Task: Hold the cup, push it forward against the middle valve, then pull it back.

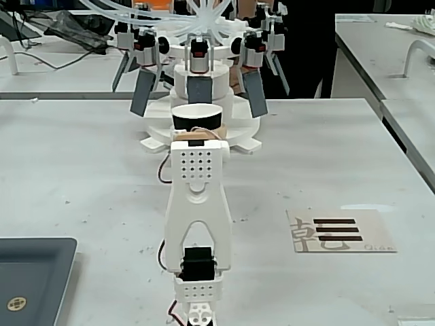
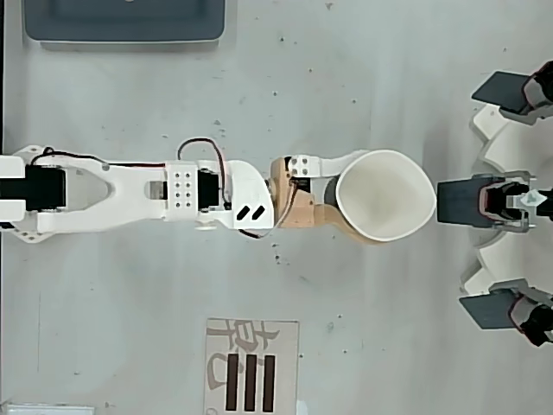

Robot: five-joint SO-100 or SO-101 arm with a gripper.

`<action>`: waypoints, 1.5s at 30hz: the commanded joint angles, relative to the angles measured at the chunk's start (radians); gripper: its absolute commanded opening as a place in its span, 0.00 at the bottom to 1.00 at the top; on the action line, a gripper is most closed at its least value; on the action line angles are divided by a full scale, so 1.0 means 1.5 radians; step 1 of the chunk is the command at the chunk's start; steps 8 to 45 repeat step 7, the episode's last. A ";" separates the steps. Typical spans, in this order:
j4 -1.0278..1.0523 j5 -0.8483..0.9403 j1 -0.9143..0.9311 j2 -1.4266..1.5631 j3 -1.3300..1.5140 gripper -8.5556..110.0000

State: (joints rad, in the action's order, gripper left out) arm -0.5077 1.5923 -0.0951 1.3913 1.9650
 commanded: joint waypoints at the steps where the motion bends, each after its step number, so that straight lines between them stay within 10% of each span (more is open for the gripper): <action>1: -0.020 0.005 -0.006 0.027 -0.008 0.10; 45: -0.021 0.003 -0.006 0.025 -0.008 0.10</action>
